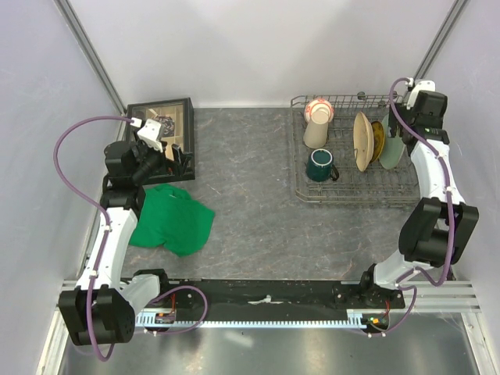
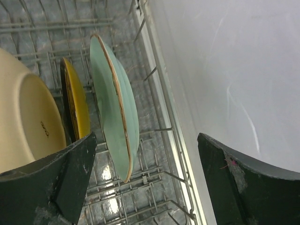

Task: Unload the mixed dishes from the dish rack
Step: Pick up the plate from the dish rack.

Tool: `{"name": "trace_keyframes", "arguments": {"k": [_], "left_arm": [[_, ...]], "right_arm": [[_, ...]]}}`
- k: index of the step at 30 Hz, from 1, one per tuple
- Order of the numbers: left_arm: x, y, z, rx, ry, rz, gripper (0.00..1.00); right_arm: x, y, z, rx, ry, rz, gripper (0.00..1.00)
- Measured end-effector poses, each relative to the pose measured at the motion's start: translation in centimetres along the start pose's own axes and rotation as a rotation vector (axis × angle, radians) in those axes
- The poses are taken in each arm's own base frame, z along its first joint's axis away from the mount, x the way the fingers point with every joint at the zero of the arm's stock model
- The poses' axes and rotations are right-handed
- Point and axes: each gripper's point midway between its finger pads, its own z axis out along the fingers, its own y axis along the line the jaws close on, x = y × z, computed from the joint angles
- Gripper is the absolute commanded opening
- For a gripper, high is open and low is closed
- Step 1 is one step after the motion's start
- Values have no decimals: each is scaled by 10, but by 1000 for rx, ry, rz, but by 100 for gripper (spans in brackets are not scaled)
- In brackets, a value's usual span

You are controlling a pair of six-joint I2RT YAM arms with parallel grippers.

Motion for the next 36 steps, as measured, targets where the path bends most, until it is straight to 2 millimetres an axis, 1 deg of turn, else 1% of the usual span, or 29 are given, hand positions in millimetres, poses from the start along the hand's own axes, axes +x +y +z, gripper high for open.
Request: {"name": "trace_keyframes", "arguments": {"k": [7, 14, 19, 23, 30, 35, 36], "left_arm": [[5, 0, 1, 1, 9, 6, 99], [8, 1, 3, 2, 15, 4, 99], [11, 2, 5, 3, 20, 3, 99], [12, 2, 6, 3, 22, 1, 99], [14, 3, 8, 4, 27, -1, 99], [14, 3, 8, 4, 27, -1, 99], [14, 3, 8, 4, 27, -1, 99]], "right_arm": [[29, -2, 23, -64, 82, 5, 95], [45, -6, 41, -99, 120, 8, 92], [50, -1, 53, -143, 132, 5, 90], [55, 6, 58, -188, 137, -7, 88], [54, 16, 66, -242, 129, -22, 84], [55, 19, 71, -256, 125, -32, 77], [56, 19, 73, -257, 124, -34, 73]]}}
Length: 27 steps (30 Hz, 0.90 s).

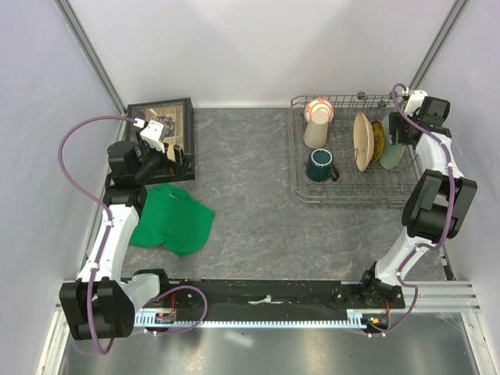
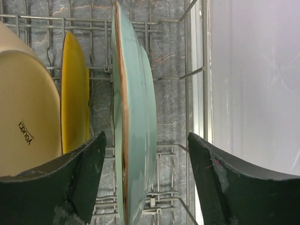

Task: Unload the mixed dishes from the dish rack
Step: Pick up the plate from the dish rack.

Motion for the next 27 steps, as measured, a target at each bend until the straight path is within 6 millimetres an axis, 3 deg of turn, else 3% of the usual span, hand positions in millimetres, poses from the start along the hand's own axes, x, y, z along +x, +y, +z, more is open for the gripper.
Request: {"name": "trace_keyframes", "arguments": {"k": [12, 27], "left_arm": [[7, 1, 3, 2, 14, -7, 99], [9, 1, 4, 2, 15, -8, 99]], "right_arm": [[1, 2, 8, -18, -8, -11, 53], [-7, -1, 9, -6, -40, -16, 38]]}}
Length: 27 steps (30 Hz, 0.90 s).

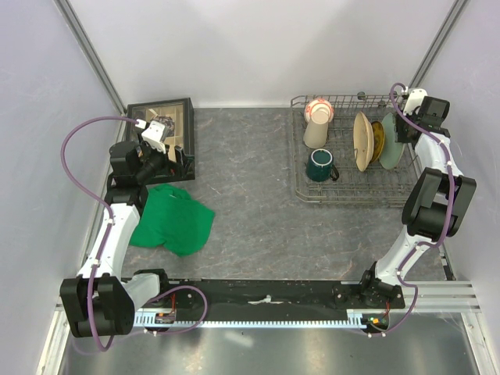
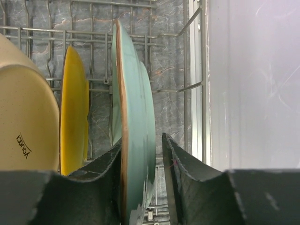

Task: Unload the mixed dishes from the dish rack
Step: Pick up the plate from the dish rack.

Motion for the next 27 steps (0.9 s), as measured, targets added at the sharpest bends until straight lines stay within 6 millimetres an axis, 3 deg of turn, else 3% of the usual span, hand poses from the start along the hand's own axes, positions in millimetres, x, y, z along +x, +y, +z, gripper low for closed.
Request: {"name": "trace_keyframes", "arguments": {"k": [27], "left_arm": [[0, 0, 0, 0, 0, 7, 99]], "right_arm": [[-3, 6, 0, 90, -13, -3, 10]]}}
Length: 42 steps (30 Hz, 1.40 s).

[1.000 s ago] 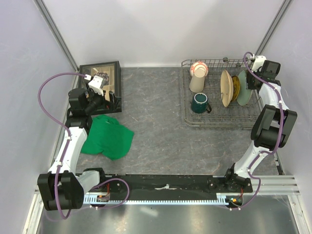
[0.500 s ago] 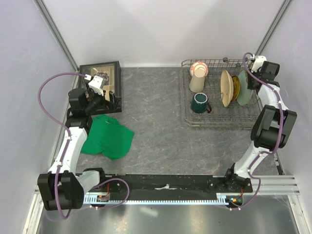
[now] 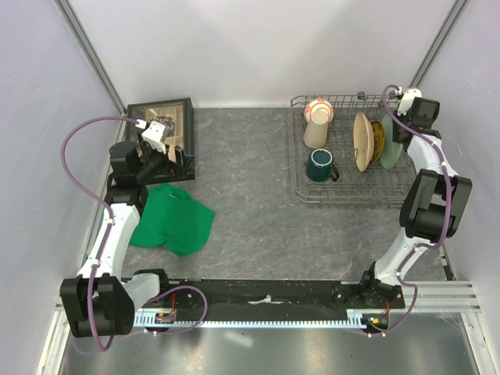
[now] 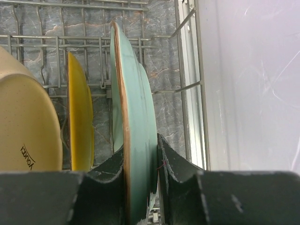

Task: Unload the mixed dishes from the dish rack
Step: Pick up the plate from the dish rack.

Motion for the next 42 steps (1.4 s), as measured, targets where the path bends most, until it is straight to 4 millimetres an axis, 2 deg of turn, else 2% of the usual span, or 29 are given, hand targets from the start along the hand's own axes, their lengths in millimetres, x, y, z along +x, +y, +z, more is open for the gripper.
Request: {"name": "trace_keyframes", "arguments": {"k": [11, 31, 42], "left_arm": [[0, 0, 0, 0, -2, 2, 99], [4, 0, 1, 0, 1, 7, 99], [4, 0, 1, 0, 1, 7, 99]], "right_arm": [[0, 3, -4, 28, 19, -18, 0], [-6, 1, -19, 47, 52, -43, 0], [-26, -11, -36, 94, 15, -55, 0]]}}
